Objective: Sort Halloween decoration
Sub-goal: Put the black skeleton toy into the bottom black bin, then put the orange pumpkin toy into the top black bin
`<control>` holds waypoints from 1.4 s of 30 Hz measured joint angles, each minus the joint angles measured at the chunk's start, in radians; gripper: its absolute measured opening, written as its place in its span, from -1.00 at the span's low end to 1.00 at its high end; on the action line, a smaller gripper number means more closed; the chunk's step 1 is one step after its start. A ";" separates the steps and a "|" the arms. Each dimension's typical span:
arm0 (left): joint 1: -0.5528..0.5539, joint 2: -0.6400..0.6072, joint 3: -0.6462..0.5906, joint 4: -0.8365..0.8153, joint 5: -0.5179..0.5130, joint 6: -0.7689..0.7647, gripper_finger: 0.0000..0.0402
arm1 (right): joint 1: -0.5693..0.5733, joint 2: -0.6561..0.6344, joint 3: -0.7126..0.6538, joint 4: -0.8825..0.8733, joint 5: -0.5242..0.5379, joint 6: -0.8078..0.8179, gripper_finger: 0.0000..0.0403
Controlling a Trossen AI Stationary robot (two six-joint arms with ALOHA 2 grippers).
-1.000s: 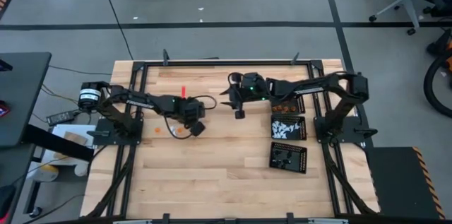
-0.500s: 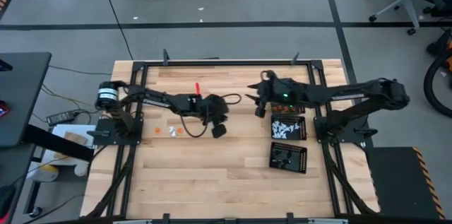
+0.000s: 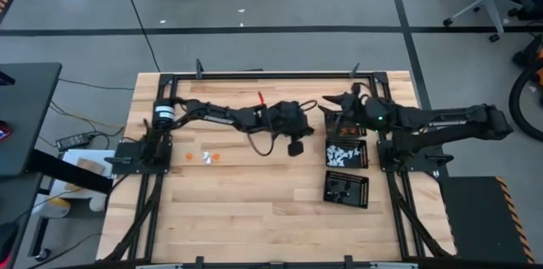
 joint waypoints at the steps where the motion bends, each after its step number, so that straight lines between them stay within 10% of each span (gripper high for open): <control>1: 0.007 0.021 0.031 0.003 0.020 0.000 -0.88 | 0.002 -0.021 -0.004 -0.005 0.001 0.003 -0.16; 12: -0.051 0.146 0.191 0.016 0.280 -0.026 -0.88 | 0.011 -0.226 -0.016 -0.030 0.162 -0.111 -0.16; 29: -0.222 0.352 0.390 0.095 0.333 -0.061 -0.85 | 0.006 -0.340 -0.016 0.072 0.193 -0.162 -0.16; 42: -0.187 0.319 0.391 0.045 0.314 0.040 0.05 | 0.006 -0.336 -0.015 0.040 0.192 -0.162 -0.16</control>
